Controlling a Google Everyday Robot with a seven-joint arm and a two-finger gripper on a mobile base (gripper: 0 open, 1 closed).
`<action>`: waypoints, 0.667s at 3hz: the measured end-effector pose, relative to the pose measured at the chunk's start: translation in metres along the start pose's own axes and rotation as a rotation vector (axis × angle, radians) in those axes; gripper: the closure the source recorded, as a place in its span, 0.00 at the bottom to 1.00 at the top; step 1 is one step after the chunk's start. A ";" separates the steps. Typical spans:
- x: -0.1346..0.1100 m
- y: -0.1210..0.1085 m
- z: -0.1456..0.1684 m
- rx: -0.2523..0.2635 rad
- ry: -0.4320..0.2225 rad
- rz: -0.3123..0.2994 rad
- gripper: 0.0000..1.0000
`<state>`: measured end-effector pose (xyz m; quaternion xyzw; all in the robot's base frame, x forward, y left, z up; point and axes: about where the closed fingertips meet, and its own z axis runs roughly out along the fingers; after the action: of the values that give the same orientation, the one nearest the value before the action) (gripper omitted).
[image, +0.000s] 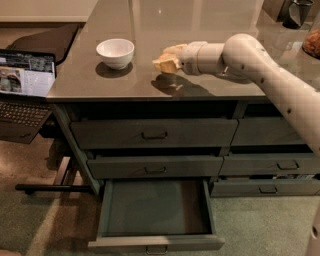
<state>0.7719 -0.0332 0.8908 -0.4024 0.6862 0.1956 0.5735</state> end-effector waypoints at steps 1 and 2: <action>0.003 -0.003 0.008 -0.012 0.013 -0.001 0.81; 0.004 -0.003 0.013 -0.039 0.030 -0.011 0.58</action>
Offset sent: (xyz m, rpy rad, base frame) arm 0.0149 0.0033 -0.0069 -0.0540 0.0351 0.0565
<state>0.7830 -0.0267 0.8842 -0.4199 0.6886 0.1997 0.5564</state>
